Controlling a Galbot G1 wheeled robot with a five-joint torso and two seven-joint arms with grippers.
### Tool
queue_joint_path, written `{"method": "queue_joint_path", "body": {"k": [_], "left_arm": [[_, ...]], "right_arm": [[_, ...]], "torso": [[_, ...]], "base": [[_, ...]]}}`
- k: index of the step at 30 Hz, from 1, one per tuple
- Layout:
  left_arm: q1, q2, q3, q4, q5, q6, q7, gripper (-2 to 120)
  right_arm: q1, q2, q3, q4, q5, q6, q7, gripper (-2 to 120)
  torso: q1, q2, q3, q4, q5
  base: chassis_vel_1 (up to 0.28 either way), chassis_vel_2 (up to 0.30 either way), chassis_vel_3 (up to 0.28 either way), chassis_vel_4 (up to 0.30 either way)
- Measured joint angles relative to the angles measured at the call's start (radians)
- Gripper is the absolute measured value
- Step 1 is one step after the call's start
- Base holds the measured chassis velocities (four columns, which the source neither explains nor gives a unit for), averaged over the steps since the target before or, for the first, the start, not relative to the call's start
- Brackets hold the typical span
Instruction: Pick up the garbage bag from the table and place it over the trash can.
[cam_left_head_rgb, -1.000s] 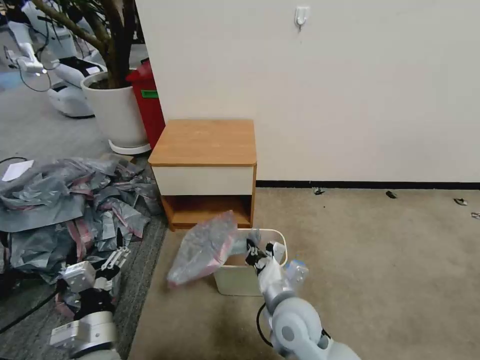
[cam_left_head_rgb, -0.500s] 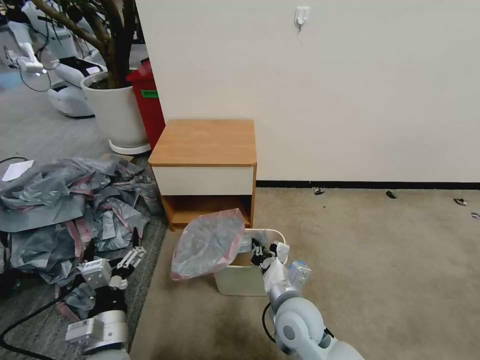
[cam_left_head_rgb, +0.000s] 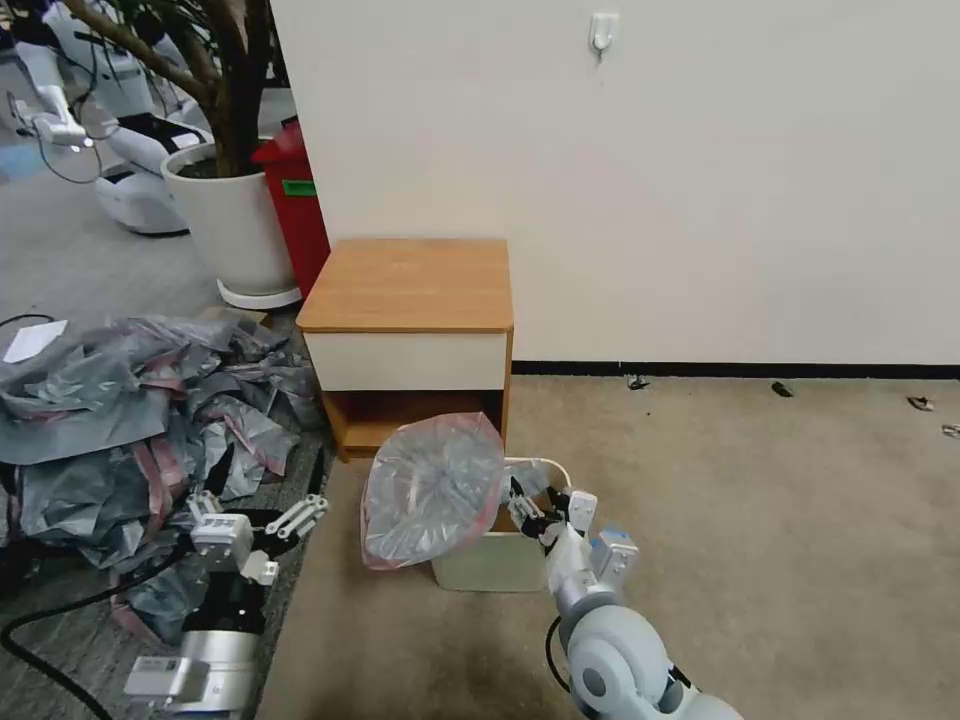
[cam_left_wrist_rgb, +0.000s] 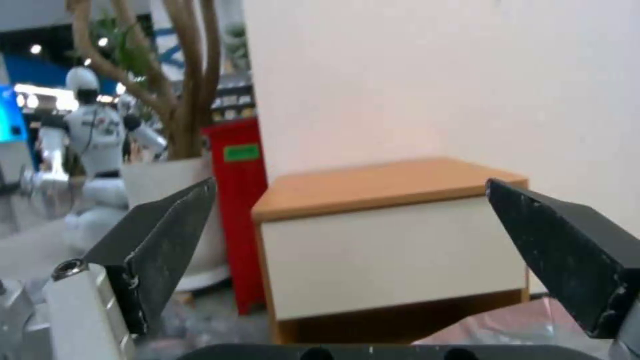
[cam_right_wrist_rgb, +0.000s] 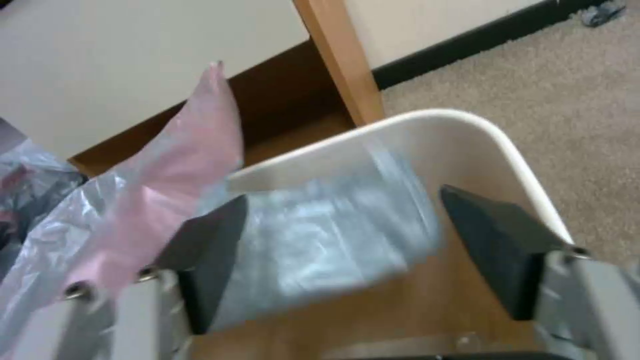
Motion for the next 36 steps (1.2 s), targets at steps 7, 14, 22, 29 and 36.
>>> {"method": "queue_joint_path", "body": {"k": [7,14,22,29,36], "left_arm": [[-0.026,0.042,0.027,-0.073,0.000,0.087,-0.086,100],[-0.093,0.152,0.052,-0.126,-0.233,0.267,-0.080,100],[-0.251,0.357,0.086,-0.080,-0.654,0.528,-0.086,100],[-0.434,0.378,0.201,0.071,-0.725,0.624,-0.097,100],[-0.573,0.324,0.305,0.226,-0.706,0.662,-0.113,100]], "right_arm": [[-0.009,-0.005,-0.002,0.019,-0.041,0.005,0.001,100],[-0.023,0.008,-0.002,0.048,-0.074,0.014,-0.003,100],[-0.096,0.048,0.062,0.100,-0.182,0.057,-0.052,100],[-0.164,0.100,0.135,0.156,-0.220,0.082,-0.089,100],[-0.232,0.126,0.188,0.178,-0.236,0.114,-0.108,100]], "torso": [[0.000,0.000,0.000,0.0000,0.0001],[0.000,0.000,0.000,0.0001,0.0000],[0.000,0.000,0.000,-0.0002,-0.0001],[0.000,0.000,0.000,-0.0003,0.0000],[0.000,0.000,0.000,-0.0001,0.0001]], "base": [[0.000,0.000,0.000,0.000],[0.000,0.000,0.000,0.000],[0.000,0.000,0.000,0.000],[0.000,0.000,0.000,0.000],[0.000,0.000,0.000,0.000]]}}
